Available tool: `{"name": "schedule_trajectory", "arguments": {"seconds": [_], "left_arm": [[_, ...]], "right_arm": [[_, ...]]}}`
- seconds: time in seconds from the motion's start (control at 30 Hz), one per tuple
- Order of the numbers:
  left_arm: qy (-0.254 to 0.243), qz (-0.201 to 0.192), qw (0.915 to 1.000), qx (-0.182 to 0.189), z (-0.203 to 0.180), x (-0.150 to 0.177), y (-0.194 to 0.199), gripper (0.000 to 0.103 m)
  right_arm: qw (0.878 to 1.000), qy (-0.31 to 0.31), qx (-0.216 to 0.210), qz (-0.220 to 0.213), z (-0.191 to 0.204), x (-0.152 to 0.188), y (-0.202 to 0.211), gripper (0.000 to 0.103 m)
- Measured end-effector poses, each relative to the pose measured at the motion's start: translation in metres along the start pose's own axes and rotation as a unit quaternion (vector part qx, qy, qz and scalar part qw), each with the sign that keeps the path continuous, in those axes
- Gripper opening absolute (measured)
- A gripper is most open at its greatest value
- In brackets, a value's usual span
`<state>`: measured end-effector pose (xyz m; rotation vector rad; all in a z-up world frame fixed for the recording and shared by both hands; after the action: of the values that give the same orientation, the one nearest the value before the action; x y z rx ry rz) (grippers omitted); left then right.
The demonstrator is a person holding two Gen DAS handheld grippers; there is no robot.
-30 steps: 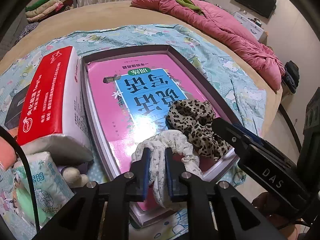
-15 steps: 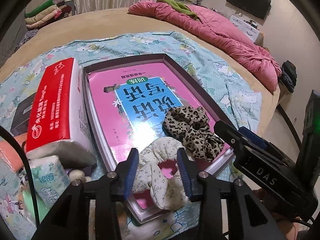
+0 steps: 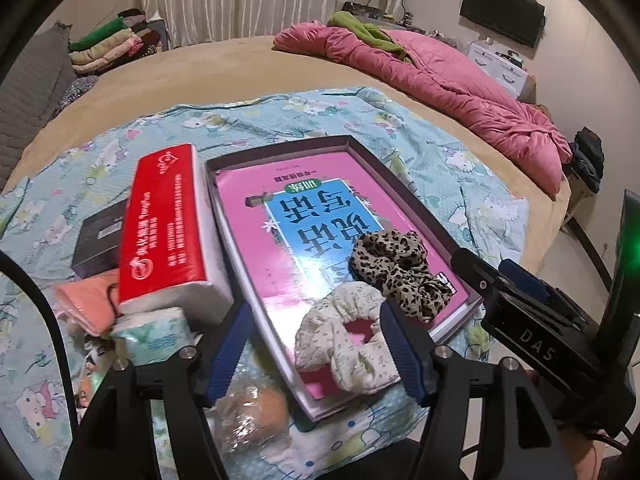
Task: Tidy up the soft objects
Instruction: 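Lower both scrunchies onto the pink book box and open both tools, then withdraw both tools from the box back toward the pile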
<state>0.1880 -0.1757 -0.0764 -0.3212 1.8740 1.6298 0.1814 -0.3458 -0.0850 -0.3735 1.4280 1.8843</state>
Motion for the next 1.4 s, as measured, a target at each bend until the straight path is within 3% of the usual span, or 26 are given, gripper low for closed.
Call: {"name": "schedule_trajectory", "arguments": {"seconds": [0.23, 0.77, 1.4], "left_arm": [[0.005, -0.013, 0.9998, -0.01, 0.011, 0.002, 0.02, 0.073], [0.032, -0.025, 0.9986, -0.034, 0.049, 0.019, 0.065, 0.074], [0.103, -0.036, 0.9891, -0.099, 0.151, 0.047, 0.123, 0.078]], "right_arm": [[1.0, 0.019, -0.008, -0.014, 0.02, -0.002, 0.018, 0.079], [0.997, 0.058, -0.048, -0.035, 0.07, -0.001, 0.057, 0.081], [0.99, 0.114, -0.074, -0.022, 0.117, 0.017, 0.075, 0.081]]}}
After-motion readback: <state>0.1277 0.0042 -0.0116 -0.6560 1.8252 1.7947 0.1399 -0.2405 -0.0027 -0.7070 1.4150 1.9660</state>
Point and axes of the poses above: each gripper's, at about its wrist camera, not at the fingertips, and y roughly against the way its jaws point, z to its left, x to its underside, the point moved 7 cm from there along -y, roughly the way its jaws point, and after that the axes turned 9 degrees about -y, right-handed, at the moved point
